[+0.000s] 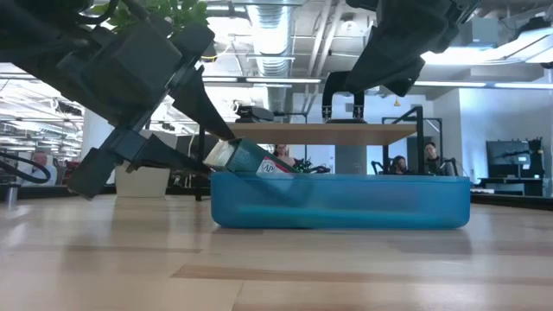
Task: Pack school essentials
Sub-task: Put the yellow crayon box into the blue supply box
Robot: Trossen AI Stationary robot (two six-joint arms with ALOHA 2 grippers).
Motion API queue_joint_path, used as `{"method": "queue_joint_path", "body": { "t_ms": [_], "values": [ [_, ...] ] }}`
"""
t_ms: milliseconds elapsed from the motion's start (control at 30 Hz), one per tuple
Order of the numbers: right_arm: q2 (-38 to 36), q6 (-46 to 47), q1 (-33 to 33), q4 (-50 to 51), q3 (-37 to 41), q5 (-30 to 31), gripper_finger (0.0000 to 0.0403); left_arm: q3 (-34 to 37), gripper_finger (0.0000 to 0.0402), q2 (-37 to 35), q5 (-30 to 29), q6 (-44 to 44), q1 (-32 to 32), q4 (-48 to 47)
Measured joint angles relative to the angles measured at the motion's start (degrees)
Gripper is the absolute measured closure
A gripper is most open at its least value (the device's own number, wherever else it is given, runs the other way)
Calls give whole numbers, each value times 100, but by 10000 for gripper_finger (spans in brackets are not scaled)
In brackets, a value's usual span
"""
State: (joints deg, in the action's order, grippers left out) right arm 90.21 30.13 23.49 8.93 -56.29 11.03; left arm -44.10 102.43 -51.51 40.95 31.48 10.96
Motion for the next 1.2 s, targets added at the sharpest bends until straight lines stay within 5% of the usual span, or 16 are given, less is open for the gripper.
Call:
{"method": "queue_joint_path", "body": {
  "t_ms": [467, 733, 967, 1200],
  "values": [
    [0, -13, 0, -4, 0, 0, 358, -45, 311, -13, -505, -5, 81, -11],
    [4, 138, 0, 14, -79, 0, 358, -499, 323, -19, -858, -503, 223, -64],
    [-177, 133, 4, 452, -416, 446, 358, -1049, 324, 75, -663, -1937, 229, -340],
    [-530, 90, 7, 602, -494, 790, 358, -2088, 325, 864, -1325, -2649, 225, -1798]
  ]
}}
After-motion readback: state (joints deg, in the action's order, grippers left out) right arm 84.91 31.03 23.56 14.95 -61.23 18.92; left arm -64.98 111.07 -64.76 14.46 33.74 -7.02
